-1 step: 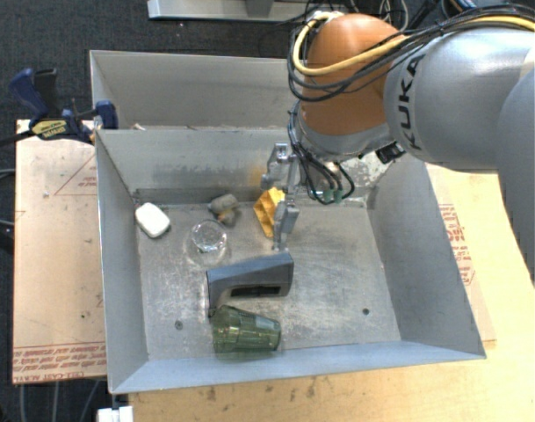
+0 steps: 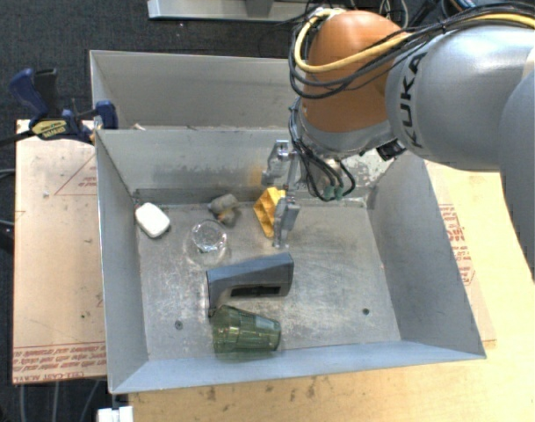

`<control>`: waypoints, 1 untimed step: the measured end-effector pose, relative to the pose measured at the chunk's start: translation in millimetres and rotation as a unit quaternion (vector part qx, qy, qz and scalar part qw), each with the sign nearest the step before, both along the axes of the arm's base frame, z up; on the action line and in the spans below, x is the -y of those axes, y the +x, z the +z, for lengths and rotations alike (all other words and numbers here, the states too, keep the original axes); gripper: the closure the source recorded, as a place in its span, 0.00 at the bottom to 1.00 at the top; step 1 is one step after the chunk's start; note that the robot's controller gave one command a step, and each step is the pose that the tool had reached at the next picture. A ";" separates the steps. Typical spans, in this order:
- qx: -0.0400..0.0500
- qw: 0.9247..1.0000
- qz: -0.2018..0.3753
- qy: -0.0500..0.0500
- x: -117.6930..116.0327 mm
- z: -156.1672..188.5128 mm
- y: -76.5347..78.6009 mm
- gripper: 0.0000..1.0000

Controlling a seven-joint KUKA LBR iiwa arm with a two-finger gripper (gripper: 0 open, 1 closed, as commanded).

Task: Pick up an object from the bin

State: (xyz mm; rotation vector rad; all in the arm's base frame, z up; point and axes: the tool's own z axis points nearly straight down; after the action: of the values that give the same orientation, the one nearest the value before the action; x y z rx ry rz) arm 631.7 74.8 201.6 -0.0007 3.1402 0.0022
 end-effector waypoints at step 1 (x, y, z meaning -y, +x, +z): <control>0.001 0.999 0.046 0.000 -8.7 -51.8 -23.6 0.00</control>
Offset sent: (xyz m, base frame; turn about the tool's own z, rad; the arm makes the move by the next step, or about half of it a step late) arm -0.0540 0.0134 -0.0660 -0.5487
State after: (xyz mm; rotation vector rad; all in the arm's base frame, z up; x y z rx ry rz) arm 608.2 83.5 149.8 -0.1443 3.1346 0.0019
